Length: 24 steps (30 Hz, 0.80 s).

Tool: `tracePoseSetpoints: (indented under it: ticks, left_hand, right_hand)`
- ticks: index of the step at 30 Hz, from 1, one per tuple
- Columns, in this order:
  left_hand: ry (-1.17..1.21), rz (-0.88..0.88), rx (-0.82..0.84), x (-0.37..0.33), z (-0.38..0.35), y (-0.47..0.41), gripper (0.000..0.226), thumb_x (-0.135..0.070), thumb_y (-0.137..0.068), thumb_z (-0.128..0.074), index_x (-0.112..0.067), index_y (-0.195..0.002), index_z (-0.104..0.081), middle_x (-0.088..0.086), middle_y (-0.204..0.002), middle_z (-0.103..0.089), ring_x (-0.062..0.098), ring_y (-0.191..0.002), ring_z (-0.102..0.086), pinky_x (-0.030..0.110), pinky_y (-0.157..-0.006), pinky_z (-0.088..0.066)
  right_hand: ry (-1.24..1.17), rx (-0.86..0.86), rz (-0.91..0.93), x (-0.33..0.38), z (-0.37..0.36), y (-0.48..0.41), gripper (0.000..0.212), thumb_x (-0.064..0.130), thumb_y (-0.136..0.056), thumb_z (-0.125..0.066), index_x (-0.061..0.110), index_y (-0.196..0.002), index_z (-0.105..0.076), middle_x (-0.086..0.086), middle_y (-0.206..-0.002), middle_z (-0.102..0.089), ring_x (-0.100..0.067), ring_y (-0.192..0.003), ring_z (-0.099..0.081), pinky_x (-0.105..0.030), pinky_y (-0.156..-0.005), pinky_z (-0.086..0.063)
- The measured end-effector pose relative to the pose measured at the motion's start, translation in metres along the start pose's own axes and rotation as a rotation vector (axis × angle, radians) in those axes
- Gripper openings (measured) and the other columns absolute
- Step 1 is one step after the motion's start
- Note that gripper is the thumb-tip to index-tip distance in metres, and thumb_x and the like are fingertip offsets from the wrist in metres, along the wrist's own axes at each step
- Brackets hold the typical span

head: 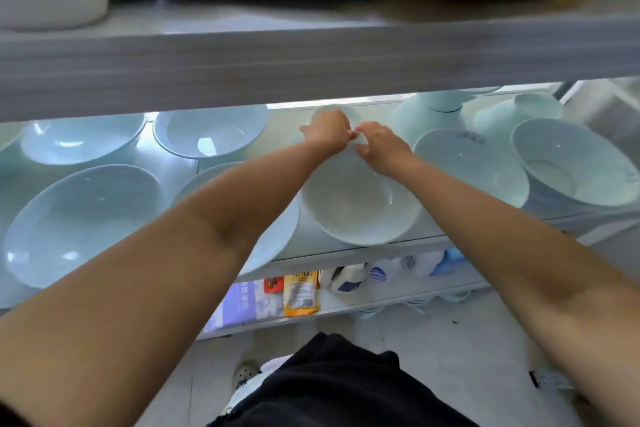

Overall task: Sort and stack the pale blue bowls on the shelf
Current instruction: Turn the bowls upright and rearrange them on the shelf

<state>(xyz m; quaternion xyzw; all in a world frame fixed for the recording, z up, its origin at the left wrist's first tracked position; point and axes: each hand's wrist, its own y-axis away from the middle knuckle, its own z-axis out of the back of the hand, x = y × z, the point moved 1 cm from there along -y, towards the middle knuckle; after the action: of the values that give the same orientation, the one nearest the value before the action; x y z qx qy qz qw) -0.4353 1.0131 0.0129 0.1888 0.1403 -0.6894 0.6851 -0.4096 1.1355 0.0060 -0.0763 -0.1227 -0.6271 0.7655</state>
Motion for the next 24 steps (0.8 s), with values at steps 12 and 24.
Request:
tracePoseSetpoints:
  ticks: [12, 24]
  left_hand:
    - [-0.001, 0.052, -0.017, -0.019, -0.005, 0.002, 0.028, -0.008, -0.085, -0.053, -0.008, -0.109, -0.067, 0.013, -0.116, -0.066, 0.030, -0.108, -0.061, 0.037, -0.091, -0.050]
    - [-0.148, 0.004, -0.212, -0.006, 0.011, -0.006, 0.030, -0.011, -0.091, -0.041, -0.007, -0.112, -0.063, 0.015, -0.118, -0.063, 0.035, -0.113, -0.056, 0.039, -0.096, -0.042]
  right_hand:
    - [-0.030, 0.158, -0.129, -0.022, -0.005, 0.009, 0.039, 0.021, -0.096, -0.037, 0.009, -0.132, -0.044, -0.015, -0.133, -0.052, -0.032, -0.120, -0.049, -0.036, -0.094, -0.041]
    - [-0.077, 0.182, -0.216, -0.021, 0.004, 0.010, 0.047, 0.033, -0.099, -0.037, 0.007, -0.137, -0.040, -0.016, -0.141, -0.044, -0.033, -0.129, -0.043, -0.037, -0.104, -0.037]
